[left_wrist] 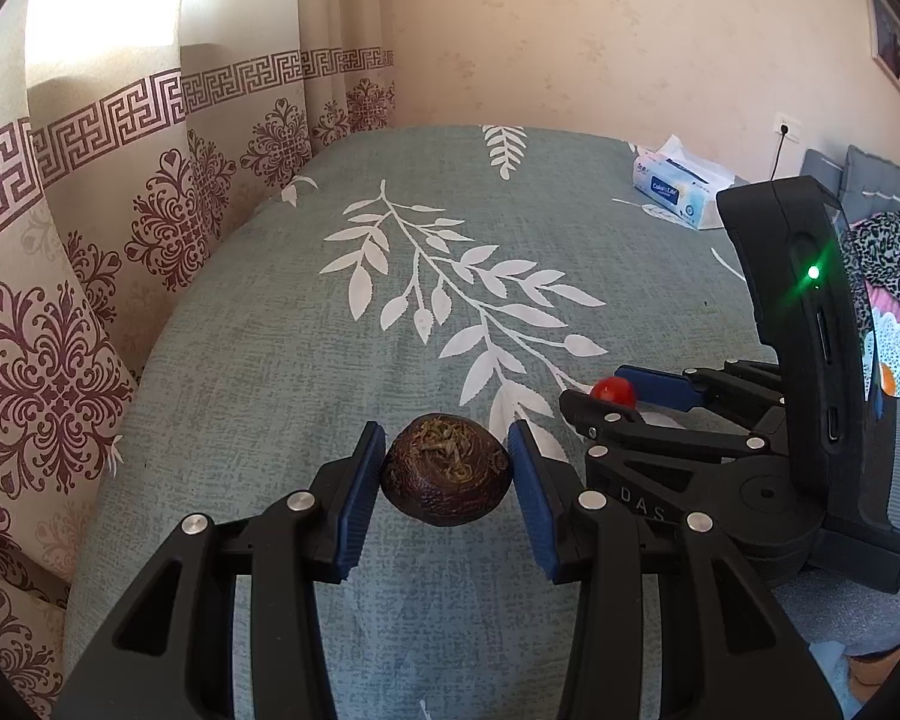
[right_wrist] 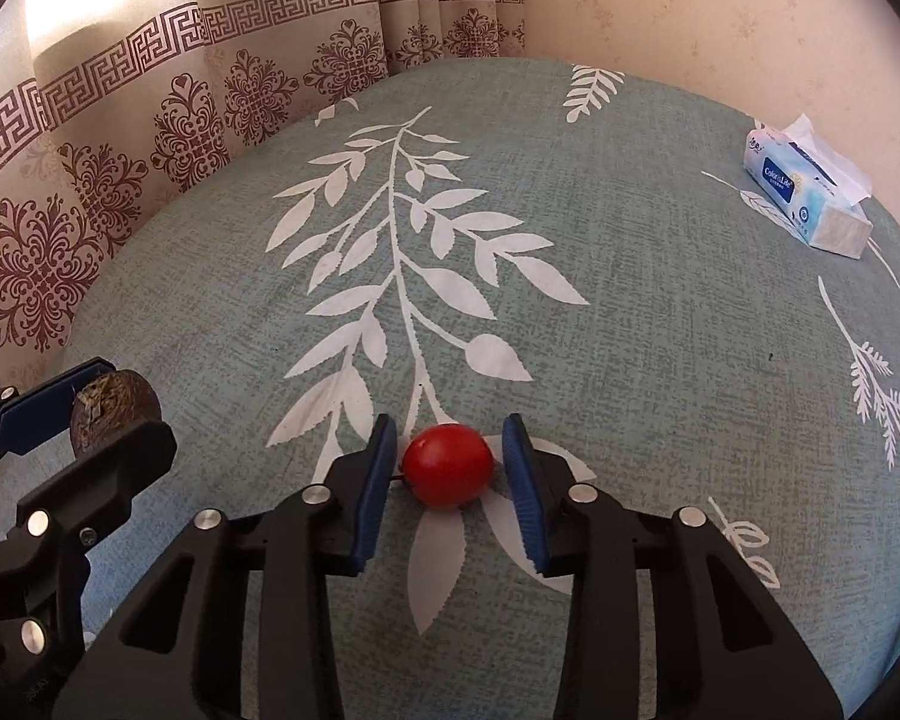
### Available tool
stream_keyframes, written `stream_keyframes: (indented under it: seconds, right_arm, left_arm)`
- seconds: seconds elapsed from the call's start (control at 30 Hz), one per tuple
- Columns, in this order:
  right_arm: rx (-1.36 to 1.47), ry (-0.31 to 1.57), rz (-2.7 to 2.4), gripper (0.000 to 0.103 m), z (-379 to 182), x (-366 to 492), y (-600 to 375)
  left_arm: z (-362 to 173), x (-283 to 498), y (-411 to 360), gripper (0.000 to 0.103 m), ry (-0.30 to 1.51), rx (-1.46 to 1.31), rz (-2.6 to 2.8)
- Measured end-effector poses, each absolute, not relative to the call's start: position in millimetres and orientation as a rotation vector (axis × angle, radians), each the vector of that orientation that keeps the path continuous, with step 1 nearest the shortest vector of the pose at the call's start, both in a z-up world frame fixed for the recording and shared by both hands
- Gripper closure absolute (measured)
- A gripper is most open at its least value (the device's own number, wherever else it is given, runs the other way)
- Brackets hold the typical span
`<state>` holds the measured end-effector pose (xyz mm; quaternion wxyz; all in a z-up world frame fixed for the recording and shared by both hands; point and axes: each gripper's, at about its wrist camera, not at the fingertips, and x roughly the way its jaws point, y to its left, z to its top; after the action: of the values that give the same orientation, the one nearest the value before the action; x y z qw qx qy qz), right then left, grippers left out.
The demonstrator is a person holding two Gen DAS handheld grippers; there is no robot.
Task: Organize fruits
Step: 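Hold the passion fruit in the left tool while the right tool grasps the red tomato, then carry the tomato into the basket and open the right tool while the left tool carries the passion fruit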
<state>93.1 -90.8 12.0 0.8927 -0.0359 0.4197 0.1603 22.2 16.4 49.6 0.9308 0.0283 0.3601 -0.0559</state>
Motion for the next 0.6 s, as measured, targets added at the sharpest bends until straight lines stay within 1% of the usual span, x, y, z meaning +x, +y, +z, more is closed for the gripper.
stream_keyframes:
  seconds: [0.1, 0.3, 0.6]
  right_arm:
    - [-0.059, 0.875, 0.335, 0.073, 14, 89, -97]
    - [-0.046, 0.869, 0.299, 0.073, 18, 77, -113]
    - [-0.063, 0.813, 0.2, 0.073, 34, 49, -143]
  left_arm:
    - [49, 22, 16, 0.06, 0.737, 0.06, -0.115]
    - [47, 20, 12, 0.06, 0.739, 0.069, -0.124]
    - [48, 12, 1, 0.06, 0.735, 0.08, -0.153]
